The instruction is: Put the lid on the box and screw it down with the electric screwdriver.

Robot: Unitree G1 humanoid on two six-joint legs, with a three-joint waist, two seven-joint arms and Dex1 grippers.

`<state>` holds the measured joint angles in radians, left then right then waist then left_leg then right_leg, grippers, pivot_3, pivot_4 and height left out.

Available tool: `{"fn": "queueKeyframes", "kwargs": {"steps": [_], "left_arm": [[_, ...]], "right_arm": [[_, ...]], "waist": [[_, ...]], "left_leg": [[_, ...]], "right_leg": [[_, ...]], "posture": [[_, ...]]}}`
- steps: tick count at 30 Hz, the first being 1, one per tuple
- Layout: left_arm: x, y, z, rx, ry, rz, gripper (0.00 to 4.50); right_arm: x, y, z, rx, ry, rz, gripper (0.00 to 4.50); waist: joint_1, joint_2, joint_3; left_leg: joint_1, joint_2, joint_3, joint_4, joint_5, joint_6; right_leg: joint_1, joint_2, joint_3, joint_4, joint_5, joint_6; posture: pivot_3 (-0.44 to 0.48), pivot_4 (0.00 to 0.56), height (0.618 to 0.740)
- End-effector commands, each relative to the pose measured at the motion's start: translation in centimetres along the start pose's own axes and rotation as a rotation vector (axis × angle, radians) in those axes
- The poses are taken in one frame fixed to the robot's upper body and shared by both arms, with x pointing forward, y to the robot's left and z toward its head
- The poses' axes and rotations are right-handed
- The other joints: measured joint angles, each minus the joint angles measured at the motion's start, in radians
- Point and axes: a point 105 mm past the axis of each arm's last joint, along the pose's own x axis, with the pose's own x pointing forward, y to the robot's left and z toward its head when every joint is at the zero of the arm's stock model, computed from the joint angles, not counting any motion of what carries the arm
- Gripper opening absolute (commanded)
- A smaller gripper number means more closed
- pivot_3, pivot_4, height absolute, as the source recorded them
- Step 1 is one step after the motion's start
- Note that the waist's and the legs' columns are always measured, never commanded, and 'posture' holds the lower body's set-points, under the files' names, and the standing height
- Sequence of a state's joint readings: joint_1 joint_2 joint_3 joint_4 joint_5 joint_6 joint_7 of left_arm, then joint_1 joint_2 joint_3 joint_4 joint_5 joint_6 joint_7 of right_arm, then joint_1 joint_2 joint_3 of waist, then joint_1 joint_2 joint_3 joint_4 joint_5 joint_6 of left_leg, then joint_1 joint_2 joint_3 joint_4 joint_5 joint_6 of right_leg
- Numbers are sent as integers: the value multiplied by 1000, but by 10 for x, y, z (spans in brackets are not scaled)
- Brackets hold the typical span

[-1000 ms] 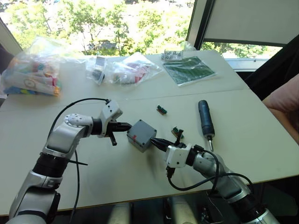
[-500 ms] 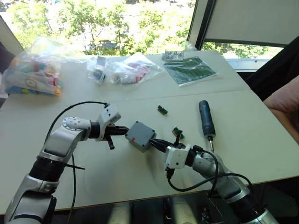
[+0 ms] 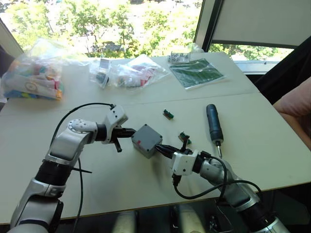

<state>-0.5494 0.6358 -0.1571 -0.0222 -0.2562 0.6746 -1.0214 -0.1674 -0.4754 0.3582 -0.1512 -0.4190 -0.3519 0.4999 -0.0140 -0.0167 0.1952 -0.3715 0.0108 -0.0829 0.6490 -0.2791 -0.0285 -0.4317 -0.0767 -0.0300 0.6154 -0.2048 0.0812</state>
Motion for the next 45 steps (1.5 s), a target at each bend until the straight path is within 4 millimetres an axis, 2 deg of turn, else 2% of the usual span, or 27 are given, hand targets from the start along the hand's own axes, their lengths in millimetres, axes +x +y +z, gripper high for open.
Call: {"fn": "queueKeyframes", "kwargs": {"steps": [1,12,16,22,38,45], "left_arm": [[6,-12,14,53,-47,-71,0],[8,-16,9,72,-19,-84,0],[5,-9,4,77,-4,-44,0],[4,-1,7,84,-20,-7,0],[1,5,10,86,-34,14,0],[-6,24,3,79,-19,75,0]], "right_arm": [[3,-8,10,-11,-38,-37,48],[0,-10,10,-18,-43,-36,48],[1,-10,14,-17,-63,-39,48],[1,-10,14,-14,-64,-33,48],[-3,-9,7,-14,-31,-26,48],[-10,-13,3,8,-2,-58,48]], "waist": [[0,0,0],[0,0,0],[0,0,0],[1,0,0],[0,0,0],[1,0,0]], "left_leg": [[0,0,0,0,0,0],[0,0,0,0,0,0],[0,0,0,0,0,0],[0,0,0,0,0,0],[0,0,0,1,0,0],[0,0,0,1,0,0]], "right_leg": [[0,0,0,0,0,0],[0,0,0,0,0,0],[0,0,0,0,0,0],[0,0,0,0,0,0],[0,0,0,1,0,0],[0,0,0,2,0,0]], "posture": [[0,150,740],[0,150,740],[0,150,740],[0,150,740],[0,150,740],[0,150,740]]}}
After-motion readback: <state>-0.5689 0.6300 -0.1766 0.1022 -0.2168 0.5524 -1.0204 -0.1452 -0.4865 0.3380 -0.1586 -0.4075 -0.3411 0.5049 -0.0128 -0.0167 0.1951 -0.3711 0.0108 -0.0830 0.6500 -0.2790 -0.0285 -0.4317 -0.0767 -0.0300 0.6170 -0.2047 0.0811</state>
